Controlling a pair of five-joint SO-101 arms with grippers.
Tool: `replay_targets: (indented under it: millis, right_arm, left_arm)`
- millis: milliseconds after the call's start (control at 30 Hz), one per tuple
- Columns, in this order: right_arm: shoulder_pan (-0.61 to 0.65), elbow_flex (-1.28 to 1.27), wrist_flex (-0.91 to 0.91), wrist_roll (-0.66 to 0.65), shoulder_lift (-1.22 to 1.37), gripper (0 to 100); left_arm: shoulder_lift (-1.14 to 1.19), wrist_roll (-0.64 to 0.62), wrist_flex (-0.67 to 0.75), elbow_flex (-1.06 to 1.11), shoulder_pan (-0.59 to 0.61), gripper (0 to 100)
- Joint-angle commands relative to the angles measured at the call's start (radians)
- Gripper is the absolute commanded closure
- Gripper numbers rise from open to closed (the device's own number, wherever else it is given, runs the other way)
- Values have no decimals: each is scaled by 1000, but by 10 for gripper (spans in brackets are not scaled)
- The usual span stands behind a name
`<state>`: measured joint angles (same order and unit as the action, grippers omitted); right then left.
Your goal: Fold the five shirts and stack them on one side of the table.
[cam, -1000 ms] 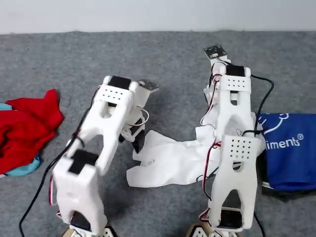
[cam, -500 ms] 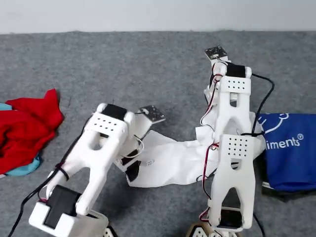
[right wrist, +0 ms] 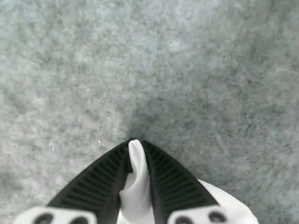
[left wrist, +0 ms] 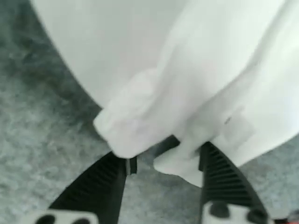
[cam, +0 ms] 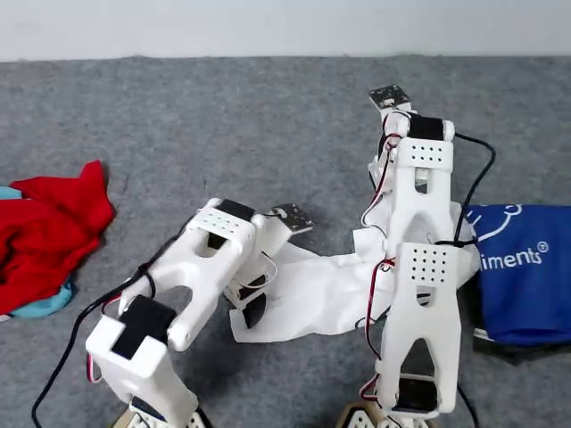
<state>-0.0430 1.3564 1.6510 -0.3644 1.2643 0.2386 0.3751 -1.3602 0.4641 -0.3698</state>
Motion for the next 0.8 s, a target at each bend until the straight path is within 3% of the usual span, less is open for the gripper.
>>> replay_targets:
  millis: [0,67,267,400,500,767]
  right_arm:
    - [-2,21,25,-8,-8,988]
    - [-5,21,25,-8,-8,988]
    - [-4,20,25,-6,-8,988]
    - [-5,21,27,-5,-16,988]
    - [4,74,74,-3,-44,988]
    - [36,324,142,-5,-219,988]
  left_arm:
    - [6,8,-3,-39,-66,904]
    - [2,8,-37,-67,-94,986]
    - [0,11,-133,-124,-106,987]
    - [0,12,-282,-232,-103,988]
    - [0,12,-396,-364,-49,988]
    - [0,8,-393,-624,229,988]
